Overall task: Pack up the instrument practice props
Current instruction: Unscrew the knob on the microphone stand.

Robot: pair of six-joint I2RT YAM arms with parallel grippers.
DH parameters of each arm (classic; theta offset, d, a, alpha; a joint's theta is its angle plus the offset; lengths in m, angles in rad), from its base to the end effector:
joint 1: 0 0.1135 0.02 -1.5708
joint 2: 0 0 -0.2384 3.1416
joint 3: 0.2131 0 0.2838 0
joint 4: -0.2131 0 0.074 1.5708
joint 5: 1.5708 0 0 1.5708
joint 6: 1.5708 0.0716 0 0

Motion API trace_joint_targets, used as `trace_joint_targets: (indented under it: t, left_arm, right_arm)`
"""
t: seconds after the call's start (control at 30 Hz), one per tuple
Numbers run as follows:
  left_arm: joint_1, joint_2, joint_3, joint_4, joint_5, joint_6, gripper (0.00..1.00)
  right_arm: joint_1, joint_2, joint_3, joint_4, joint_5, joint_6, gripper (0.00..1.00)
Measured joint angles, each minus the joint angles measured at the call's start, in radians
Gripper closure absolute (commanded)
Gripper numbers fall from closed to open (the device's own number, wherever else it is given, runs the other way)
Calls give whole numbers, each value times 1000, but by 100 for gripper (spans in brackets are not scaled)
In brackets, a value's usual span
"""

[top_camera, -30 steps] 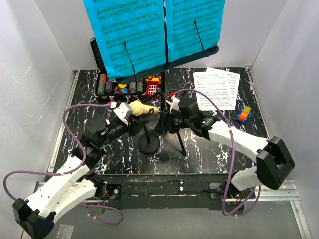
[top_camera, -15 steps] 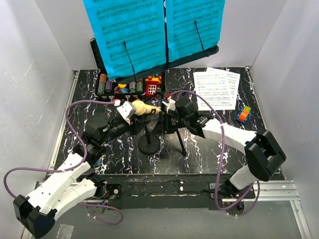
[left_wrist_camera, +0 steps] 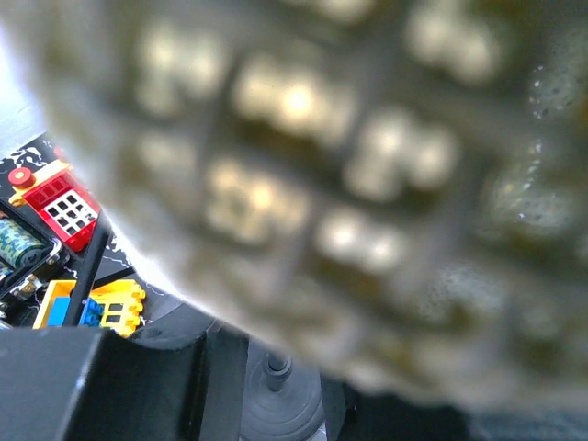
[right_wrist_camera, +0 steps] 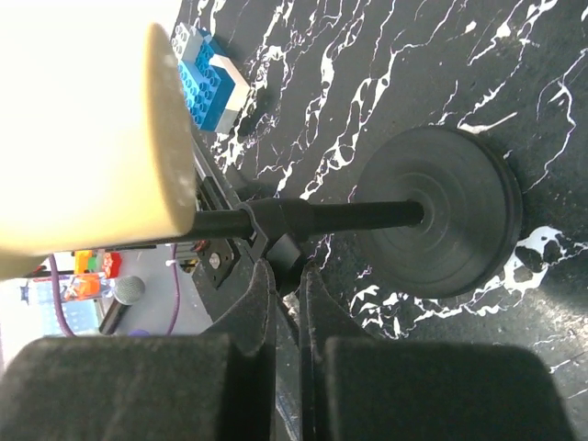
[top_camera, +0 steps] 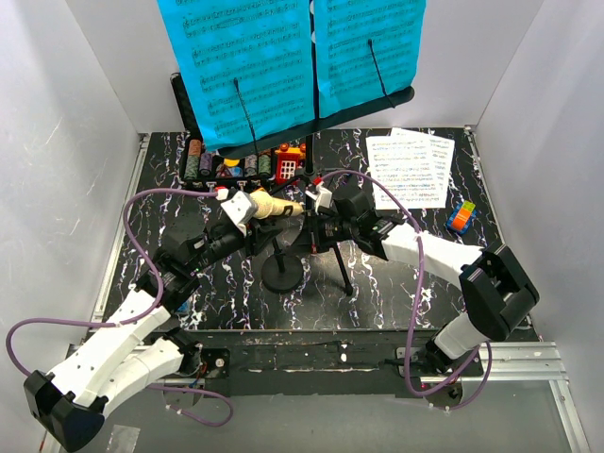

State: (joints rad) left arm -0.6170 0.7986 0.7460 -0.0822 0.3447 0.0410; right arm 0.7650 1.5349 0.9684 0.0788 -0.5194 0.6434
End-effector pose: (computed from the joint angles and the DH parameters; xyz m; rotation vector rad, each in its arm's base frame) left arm 0.2094 -0.1782 0.3106 0.8083 1.5530 -0.7184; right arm 0.2625 0.3013 0.1897 -0.5000 2.2437 1.3437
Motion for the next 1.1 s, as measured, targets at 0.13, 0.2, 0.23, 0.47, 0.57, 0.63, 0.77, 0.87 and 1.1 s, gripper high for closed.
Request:
trace_joint_targets:
  t: [0.13, 0.2, 0.23, 0.47, 0.57, 0.63, 0.77, 0.87, 1.1]
  left_arm:
    - [0, 0, 0, -3, -13, -2, 100]
    - [0, 0, 0, -6, -17, -5, 100]
    - [0, 0, 0, -7, -18, -7, 100]
    - [2, -7, -2, -9, -23, -25, 100]
    - [8, -13, -10, -4, -37, -35, 100]
    - [9, -17, -18, 4, -50, -39, 100]
    - [14, -16, -25, 15, -72, -42, 100]
    - [14, -14, -31, 27, -75, -46, 100]
    - [14, 2, -40, 63, -76, -58, 100]
  right_arm:
    - [5, -3, -10, 23, 19, -33, 99]
    - [16, -18, -30, 49, 51, -55, 99]
    - [25, -31, -43, 62, 77, -70, 99]
    - [121, -99, -100, 122, 293, -238, 99]
    - [181, -106, -107, 146, 420, -348, 99]
    - [227, -111, -131, 196, 525, -428, 99]
    - [303, -115, -185, 306, 696, -610, 99]
    - [356, -110, -223, 389, 800, -750, 99]
    - [409, -93, -247, 463, 911, -921, 99]
